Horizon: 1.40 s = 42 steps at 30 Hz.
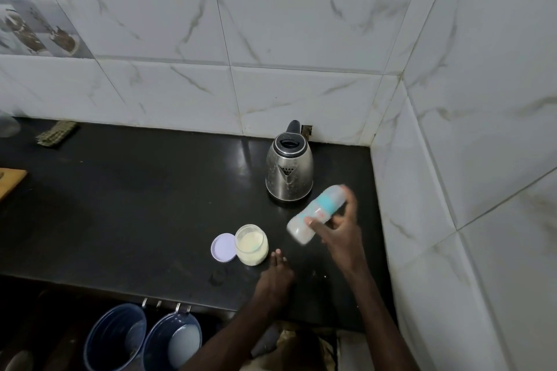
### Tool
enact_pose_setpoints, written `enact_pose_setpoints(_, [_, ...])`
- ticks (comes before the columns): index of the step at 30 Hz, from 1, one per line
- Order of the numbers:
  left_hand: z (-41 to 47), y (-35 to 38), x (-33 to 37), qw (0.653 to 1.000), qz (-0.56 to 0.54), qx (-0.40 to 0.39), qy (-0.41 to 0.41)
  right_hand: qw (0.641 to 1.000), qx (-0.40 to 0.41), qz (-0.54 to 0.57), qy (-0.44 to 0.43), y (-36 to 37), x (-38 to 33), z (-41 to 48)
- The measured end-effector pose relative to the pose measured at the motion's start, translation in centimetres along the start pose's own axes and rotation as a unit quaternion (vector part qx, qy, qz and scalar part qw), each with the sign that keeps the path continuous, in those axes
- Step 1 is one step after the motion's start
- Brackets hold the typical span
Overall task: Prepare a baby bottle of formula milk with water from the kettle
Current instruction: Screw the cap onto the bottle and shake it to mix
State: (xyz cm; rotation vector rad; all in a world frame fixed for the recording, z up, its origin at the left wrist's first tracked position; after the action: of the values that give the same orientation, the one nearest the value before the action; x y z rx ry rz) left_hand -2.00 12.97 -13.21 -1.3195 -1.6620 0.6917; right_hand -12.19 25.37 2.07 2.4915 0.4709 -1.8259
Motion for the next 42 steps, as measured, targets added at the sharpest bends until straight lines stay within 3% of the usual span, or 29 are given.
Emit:
enact_pose_setpoints(3, [-0.1,-0.4,-0.1,1.000,0.000,0.005,0.005,0.987,-0.110,-0.120,0.010,1.8,1.2,-0.5])
enact_pose_setpoints(9, [-0.5,0.1,-0.9,0.997,-0.063,0.002,-0.042,0.993,0.036,0.100,0.049,-0.4,1.2,-0.5])
enact_pose_setpoints(14, [0.0,0.8,-0.7,1.000,-0.016,0.014,0.005,0.993,-0.094,-0.068,0.019,2.0,-0.2,-1.7])
enact_pose_setpoints(17, [-0.1,1.3,-0.4,0.999,0.007,-0.012,0.042,0.999,-0.011,0.016,0.026,0.1,-0.4,-1.3])
enact_pose_setpoints(19, [-0.2,1.4,-0.3,0.998,-0.032,0.015,0.051,0.991,0.058,0.116,0.044,-1.5,0.0,-1.1])
enact_pose_setpoints(20, [-0.4,2.0,-0.5,0.995,-0.088,-0.019,0.034,0.987,0.070,0.134,0.047,-1.8,0.2,-1.1])
enact_pose_setpoints(24, [-0.5,2.3,-0.6,0.993,0.065,-0.030,0.089,0.998,-0.052,0.006,0.041,0.4,0.7,-1.4])
enact_pose_setpoints(26, [-0.9,2.5,-0.9,0.992,0.063,-0.068,0.087,0.996,-0.079,-0.022,0.036,0.9,0.9,-1.6])
enact_pose_setpoints(32, [-1.2,2.9,-0.6,0.997,0.012,-0.066,0.050,0.986,0.032,0.156,0.047,-0.5,0.2,-2.1])
enact_pose_setpoints(37, [-1.3,2.3,-0.4,0.995,-0.003,-0.096,0.036,0.994,-0.104,0.017,0.041,3.4,0.4,-3.6])
enact_pose_setpoints(42, [-1.2,2.6,-0.6,0.998,0.006,-0.061,0.030,0.995,-0.021,0.091,0.022,1.8,-1.5,-3.3])
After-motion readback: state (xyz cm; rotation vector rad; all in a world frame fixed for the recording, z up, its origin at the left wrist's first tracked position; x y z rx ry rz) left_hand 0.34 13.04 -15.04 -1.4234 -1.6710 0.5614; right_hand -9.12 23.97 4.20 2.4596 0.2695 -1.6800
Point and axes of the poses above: each hand's wrist, its own z-axis towards the middle knuckle, its own y-axis out of the palm, x = y × z, the point moved 8 cm from there along z, towards the middle knuckle, and after that the axes turned 13 degrees about y, right-handed, at the moved point
